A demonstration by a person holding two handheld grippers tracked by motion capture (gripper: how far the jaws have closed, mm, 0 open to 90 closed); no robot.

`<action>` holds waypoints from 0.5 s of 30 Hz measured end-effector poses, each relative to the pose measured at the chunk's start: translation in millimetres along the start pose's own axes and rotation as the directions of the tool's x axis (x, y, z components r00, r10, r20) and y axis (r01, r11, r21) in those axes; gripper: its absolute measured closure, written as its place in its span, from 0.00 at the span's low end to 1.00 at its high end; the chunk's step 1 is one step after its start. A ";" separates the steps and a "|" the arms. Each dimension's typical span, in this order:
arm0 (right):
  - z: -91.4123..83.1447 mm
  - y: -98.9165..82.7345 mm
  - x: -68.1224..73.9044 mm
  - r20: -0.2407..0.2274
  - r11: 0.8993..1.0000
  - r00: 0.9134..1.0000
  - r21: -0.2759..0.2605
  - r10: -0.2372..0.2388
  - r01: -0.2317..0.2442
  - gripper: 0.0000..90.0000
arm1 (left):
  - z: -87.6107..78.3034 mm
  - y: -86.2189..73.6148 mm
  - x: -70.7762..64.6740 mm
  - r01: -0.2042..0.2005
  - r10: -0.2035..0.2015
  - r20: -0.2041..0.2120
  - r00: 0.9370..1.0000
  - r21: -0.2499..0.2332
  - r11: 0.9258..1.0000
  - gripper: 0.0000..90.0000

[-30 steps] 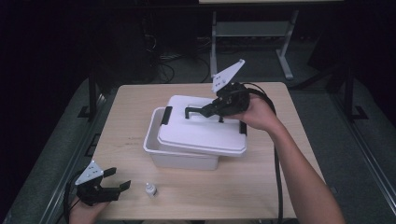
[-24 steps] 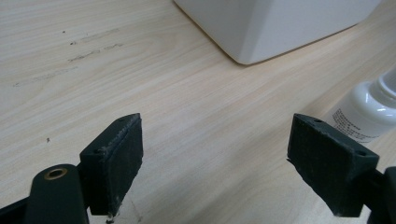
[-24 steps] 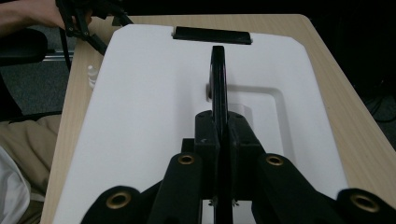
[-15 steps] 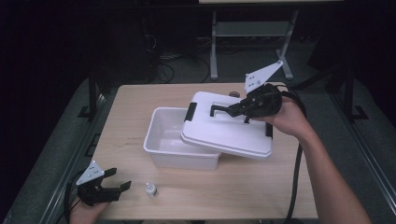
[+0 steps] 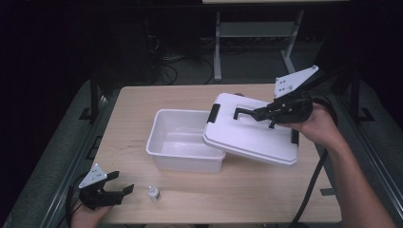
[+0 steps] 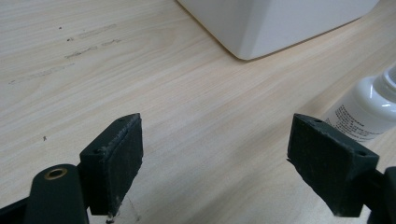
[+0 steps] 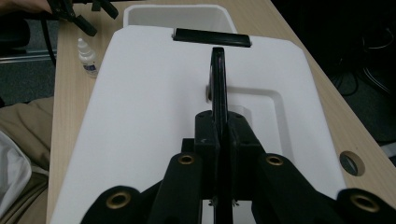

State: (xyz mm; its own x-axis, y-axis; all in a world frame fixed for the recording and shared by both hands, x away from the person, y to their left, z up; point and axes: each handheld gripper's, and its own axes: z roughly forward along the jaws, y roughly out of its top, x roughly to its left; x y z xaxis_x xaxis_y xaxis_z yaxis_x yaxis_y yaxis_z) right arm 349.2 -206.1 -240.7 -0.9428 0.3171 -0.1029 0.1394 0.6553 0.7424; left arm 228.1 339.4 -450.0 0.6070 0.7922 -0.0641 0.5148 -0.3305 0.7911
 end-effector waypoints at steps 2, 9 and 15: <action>-6.5 -5.1 0.2 0.013 1.000 1.000 -0.005 0.004 -0.004 0.93 | 0.4 0.0 0.3 -0.001 0.001 0.001 1.000 0.003 1.000 0.20; -18.3 -19.1 0.9 0.036 1.000 0.999 0.011 0.020 -0.021 0.93 | 0.4 0.1 0.5 -0.002 0.002 0.000 1.000 0.005 1.000 0.20; -23.9 -26.7 1.2 0.045 0.999 0.998 0.017 0.032 -0.033 0.93 | -0.1 0.2 0.4 -0.001 0.001 -0.001 1.000 0.002 1.000 0.20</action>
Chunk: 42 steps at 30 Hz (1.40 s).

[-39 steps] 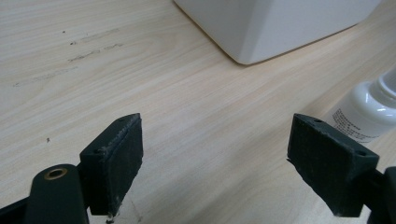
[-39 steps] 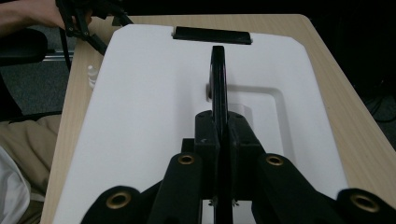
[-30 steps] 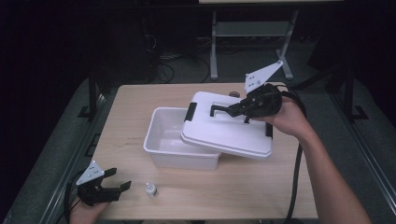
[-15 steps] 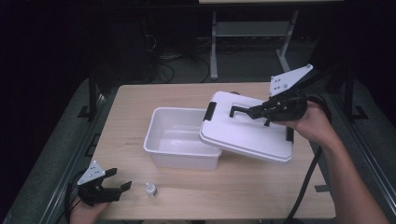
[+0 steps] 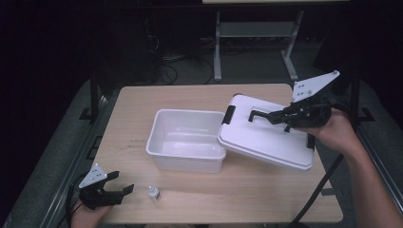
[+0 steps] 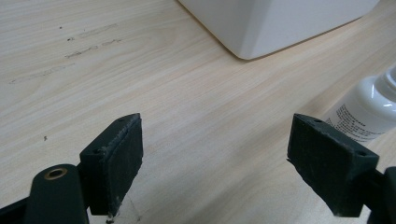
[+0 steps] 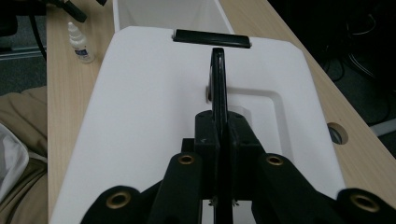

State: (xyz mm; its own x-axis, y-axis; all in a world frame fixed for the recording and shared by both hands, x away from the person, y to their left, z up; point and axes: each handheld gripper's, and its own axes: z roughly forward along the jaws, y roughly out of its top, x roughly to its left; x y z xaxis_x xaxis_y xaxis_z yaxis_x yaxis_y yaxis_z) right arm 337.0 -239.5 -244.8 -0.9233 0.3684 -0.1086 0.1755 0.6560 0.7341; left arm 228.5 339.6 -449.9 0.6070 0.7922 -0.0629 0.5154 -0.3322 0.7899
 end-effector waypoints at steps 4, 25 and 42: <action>-1.6 -5.7 -0.2 0.004 1.000 1.000 0.010 0.005 -0.005 0.93 | 0.4 -0.4 0.1 0.001 -0.001 0.004 1.000 0.003 1.000 0.20; 4.4 -42.3 -4.6 -0.007 0.998 0.998 0.025 0.063 -0.063 0.93 | 0.7 -0.4 0.3 -0.001 0.001 0.003 1.000 0.003 1.000 0.20; 19.3 -80.0 -2.9 -0.037 0.992 0.992 0.024 0.123 -0.122 0.93 | 2.2 -0.2 -0.3 -0.005 0.005 0.004 1.000 0.013 1.000 0.20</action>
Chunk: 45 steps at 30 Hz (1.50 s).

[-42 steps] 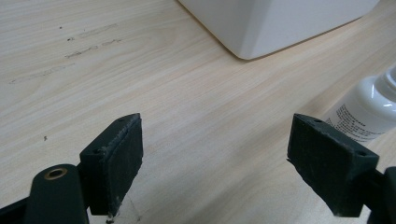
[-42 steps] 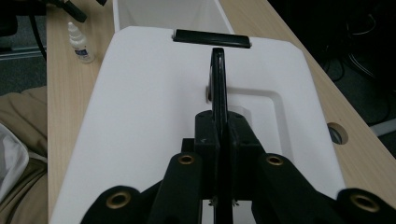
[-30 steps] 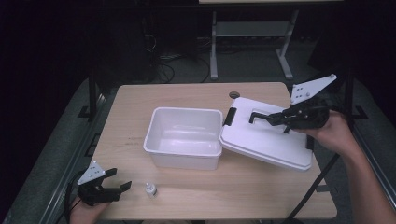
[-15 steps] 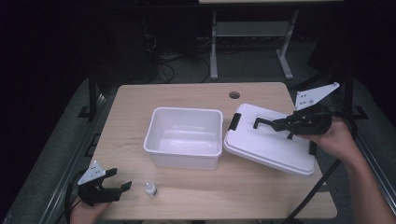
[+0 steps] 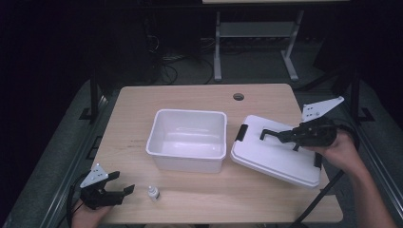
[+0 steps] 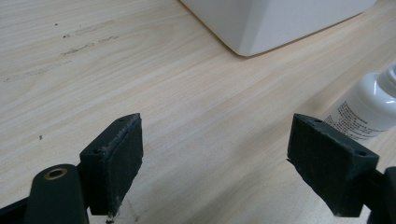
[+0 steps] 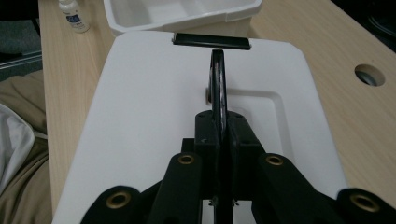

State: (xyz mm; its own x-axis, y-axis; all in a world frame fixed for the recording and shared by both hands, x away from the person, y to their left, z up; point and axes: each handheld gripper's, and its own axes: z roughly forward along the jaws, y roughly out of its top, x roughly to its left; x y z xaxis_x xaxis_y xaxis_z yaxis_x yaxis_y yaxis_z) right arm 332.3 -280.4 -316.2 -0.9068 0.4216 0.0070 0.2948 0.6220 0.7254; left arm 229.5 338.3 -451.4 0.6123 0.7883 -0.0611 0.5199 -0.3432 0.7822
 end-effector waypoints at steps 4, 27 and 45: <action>1.0 -4.6 -0.5 -0.001 1.000 1.000 0.004 0.009 -0.009 0.93 | 0.1 -0.1 -0.1 -0.001 0.001 0.001 1.000 0.001 1.000 0.20; 30.7 -58.2 0.2 -0.037 0.996 0.995 0.014 0.088 -0.088 0.93 | 1.8 -0.4 -1.1 -0.001 0.000 0.007 1.000 0.010 1.000 0.20; 57.4 -78.4 3.8 -0.033 0.993 0.994 0.050 0.105 -0.103 0.93 | 2.9 -0.6 -1.8 -0.008 0.008 0.013 1.000 0.020 1.000 0.20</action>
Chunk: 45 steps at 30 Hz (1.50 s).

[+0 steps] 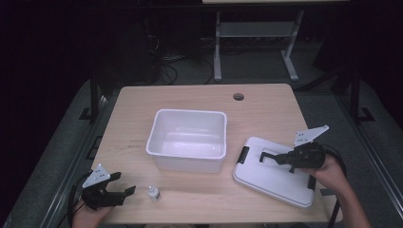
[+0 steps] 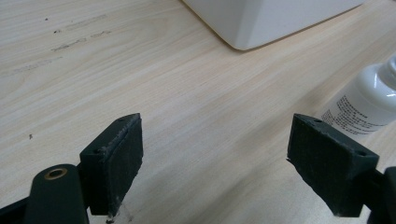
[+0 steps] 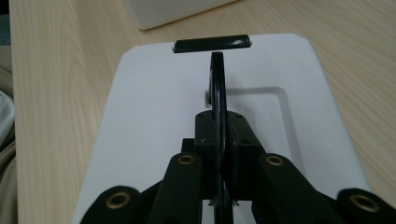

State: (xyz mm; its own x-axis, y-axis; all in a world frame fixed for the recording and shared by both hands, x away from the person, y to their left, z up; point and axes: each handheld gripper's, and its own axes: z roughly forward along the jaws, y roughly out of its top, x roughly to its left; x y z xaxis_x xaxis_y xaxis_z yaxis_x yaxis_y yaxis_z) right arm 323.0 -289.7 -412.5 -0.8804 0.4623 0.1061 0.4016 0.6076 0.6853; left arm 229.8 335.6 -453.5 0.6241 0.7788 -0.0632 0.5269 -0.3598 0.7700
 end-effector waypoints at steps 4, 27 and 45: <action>3.7 -2.4 0.1 0.002 1.000 1.000 -0.004 0.006 -0.006 0.93 | -0.3 -0.1 0.0 0.000 0.000 -0.001 1.000 -0.001 1.000 0.20; 4.6 -3.9 22.4 -0.008 0.999 1.000 -0.041 -0.005 0.004 0.74 | 3.3 0.1 -3.1 -0.012 0.011 0.010 1.000 0.015 1.000 0.20; 0.4 6.6 49.0 0.021 0.995 0.998 -0.082 -0.061 0.063 0.56 | 5.8 0.8 -5.9 -0.034 0.033 0.021 0.999 0.040 0.999 0.21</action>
State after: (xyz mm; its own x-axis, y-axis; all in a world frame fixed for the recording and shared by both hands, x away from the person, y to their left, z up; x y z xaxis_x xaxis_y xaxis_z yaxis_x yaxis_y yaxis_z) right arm 282.6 -262.8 -403.0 -0.8978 0.4376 0.0489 0.3236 0.5803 0.7474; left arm 229.9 327.8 -456.3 0.6533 0.7554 -0.0507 0.5278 -0.4064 0.7458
